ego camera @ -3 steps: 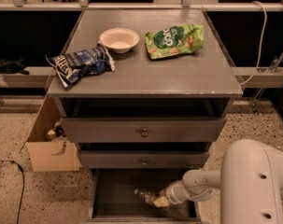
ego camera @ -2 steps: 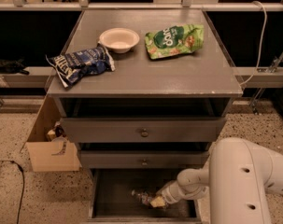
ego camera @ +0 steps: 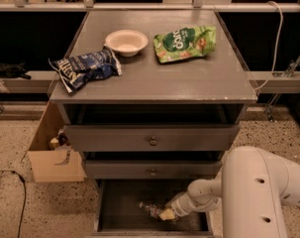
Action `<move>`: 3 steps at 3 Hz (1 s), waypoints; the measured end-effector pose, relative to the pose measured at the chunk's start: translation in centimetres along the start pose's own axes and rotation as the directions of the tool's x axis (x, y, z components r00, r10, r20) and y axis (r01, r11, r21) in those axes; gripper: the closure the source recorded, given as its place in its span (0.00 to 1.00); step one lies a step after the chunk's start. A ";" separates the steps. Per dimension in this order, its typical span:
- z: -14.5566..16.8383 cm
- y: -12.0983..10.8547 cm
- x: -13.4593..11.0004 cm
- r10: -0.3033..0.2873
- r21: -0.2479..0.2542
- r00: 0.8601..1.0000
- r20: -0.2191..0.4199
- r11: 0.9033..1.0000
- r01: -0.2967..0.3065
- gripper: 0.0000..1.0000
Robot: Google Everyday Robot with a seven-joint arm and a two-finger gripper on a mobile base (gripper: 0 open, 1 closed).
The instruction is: Place water bottle into bottom drawer
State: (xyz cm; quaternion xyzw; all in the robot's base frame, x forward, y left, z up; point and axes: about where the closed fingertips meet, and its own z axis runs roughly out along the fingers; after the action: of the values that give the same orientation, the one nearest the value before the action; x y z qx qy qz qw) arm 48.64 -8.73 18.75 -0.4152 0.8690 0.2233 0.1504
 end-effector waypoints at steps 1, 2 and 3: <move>0.0 0.0 0.0 0.000 0.000 1.000 0.000 1.000 0.000 0.50; 0.0 0.0 0.0 0.000 0.000 1.000 0.000 1.000 0.000 0.28; 0.0 0.0 0.0 0.000 0.000 1.000 0.000 1.000 0.000 0.00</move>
Offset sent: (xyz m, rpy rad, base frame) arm 0.0000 0.0000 0.0000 0.0000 0.0000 0.0000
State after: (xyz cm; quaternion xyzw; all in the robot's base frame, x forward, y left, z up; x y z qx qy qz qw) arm 48.62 -8.71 18.74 -0.4152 0.8690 0.2234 0.1502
